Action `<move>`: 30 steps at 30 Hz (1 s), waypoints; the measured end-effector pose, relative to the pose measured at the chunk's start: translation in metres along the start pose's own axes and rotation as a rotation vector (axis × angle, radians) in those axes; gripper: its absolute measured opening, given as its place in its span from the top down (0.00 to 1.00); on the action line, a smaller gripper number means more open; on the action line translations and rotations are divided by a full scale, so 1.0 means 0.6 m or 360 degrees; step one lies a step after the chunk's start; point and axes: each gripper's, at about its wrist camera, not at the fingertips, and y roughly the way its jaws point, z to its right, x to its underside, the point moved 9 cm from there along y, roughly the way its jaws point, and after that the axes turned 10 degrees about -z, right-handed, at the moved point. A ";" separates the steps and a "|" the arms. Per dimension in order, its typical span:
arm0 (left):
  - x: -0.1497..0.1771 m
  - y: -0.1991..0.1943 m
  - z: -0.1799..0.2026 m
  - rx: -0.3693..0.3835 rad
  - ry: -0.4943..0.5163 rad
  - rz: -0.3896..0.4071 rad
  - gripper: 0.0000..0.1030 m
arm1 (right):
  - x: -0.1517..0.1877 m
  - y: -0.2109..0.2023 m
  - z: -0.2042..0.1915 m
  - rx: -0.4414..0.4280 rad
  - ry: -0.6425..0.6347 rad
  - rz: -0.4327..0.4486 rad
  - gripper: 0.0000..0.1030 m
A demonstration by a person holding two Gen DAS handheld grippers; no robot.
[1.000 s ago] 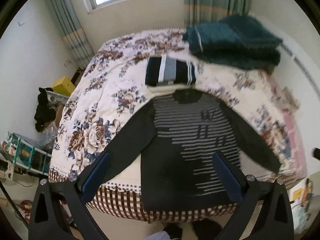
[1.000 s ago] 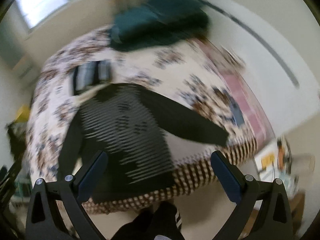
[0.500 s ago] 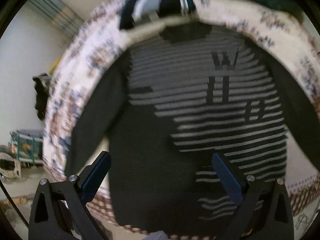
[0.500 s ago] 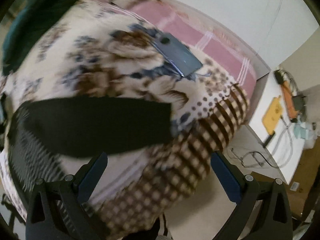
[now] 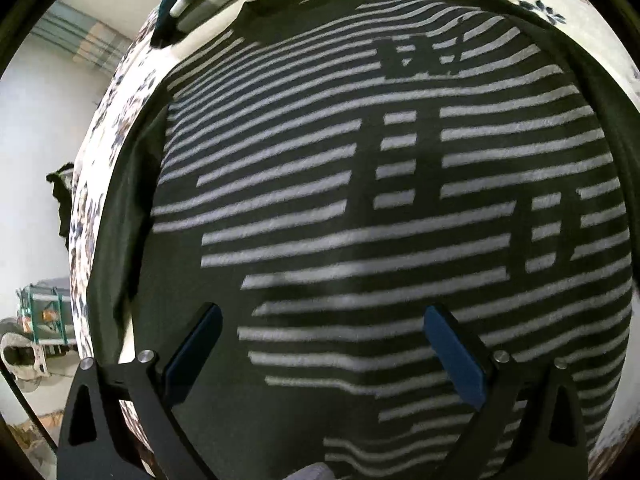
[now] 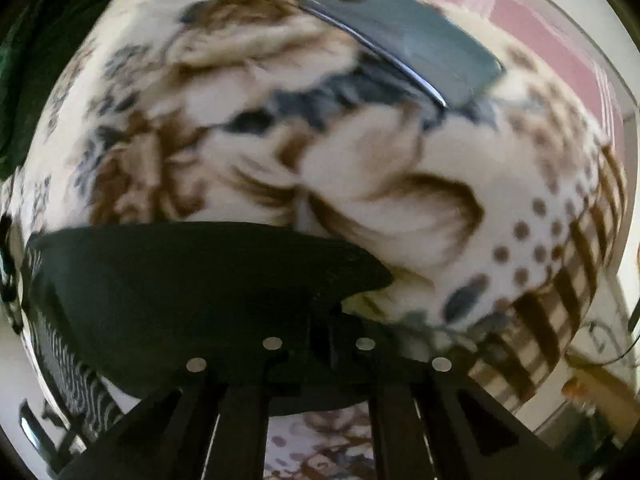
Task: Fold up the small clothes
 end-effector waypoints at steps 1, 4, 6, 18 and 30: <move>-0.007 -0.002 0.002 0.0007 0.0006 0.0014 0.00 | -0.008 -0.015 0.004 -0.0008 0.0009 0.0035 0.94; -0.024 -0.010 0.007 0.0039 0.0007 0.0047 0.00 | -0.048 -0.078 0.030 -0.0029 0.0078 0.0187 0.94; -0.035 -0.011 0.012 0.0076 -0.0004 0.0048 0.00 | -0.079 -0.111 0.030 0.0020 0.0071 0.0269 0.94; -0.028 0.043 -0.004 0.0120 -0.0056 -0.0046 0.00 | -0.217 -0.181 -0.083 0.0071 -0.0009 0.0346 0.94; -0.074 0.008 -0.084 0.0219 -0.0231 0.0044 0.00 | -0.291 -0.129 -0.133 0.0601 -0.0118 0.0097 0.63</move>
